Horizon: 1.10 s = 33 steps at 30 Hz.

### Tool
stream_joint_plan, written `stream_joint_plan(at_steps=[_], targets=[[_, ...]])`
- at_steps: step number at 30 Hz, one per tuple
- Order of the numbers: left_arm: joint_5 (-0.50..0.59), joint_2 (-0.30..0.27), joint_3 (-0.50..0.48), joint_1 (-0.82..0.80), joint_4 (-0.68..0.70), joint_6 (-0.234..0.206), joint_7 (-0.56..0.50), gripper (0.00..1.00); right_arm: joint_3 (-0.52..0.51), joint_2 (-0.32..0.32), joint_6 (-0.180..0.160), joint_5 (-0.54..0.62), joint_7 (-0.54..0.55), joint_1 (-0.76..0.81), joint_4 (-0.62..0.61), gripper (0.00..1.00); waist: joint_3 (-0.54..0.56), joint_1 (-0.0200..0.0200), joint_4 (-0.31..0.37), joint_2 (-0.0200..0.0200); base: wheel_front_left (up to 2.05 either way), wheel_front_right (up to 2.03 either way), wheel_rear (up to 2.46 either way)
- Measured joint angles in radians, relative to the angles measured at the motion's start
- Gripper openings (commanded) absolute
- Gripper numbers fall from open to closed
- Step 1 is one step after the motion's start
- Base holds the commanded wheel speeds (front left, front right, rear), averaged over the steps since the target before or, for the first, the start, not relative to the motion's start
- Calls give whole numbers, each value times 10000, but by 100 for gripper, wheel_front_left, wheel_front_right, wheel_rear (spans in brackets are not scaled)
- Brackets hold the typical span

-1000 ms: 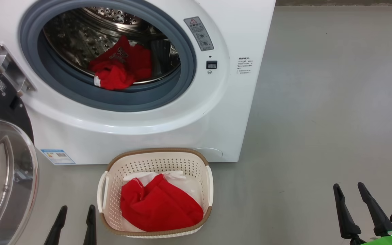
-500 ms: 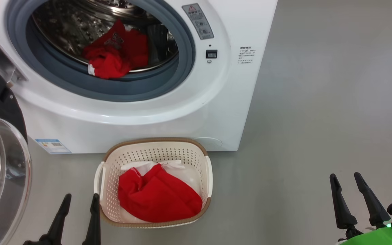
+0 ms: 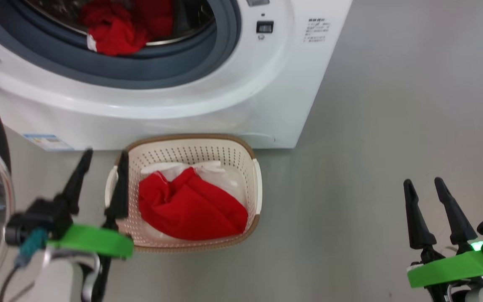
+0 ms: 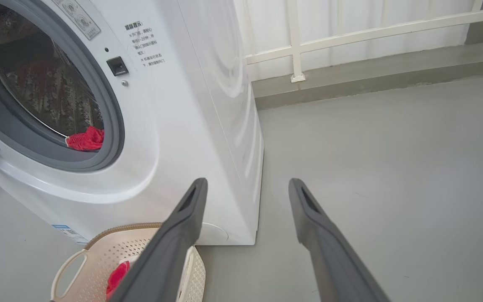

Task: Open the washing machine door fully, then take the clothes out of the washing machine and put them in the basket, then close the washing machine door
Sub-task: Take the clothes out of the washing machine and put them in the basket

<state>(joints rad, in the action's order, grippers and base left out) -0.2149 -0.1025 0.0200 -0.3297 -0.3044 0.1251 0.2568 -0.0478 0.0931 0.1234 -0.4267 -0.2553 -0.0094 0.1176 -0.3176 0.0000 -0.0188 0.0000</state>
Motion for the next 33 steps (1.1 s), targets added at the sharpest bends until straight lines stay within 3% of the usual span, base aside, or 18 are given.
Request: stream_joint_plan(at_steps=[16,33], targets=[[360,-447,679,-5966,-4508,-157,-293,100,4,-19,0,4,0,-1219,-138,100,-1936,0,37,0,0,0,0],[1894,-652,2069,-9676,-8333,-936,-1162,100,326,-17,0,56,0,-1922,-128,100,-2972,0,393,0,0,0,0]])
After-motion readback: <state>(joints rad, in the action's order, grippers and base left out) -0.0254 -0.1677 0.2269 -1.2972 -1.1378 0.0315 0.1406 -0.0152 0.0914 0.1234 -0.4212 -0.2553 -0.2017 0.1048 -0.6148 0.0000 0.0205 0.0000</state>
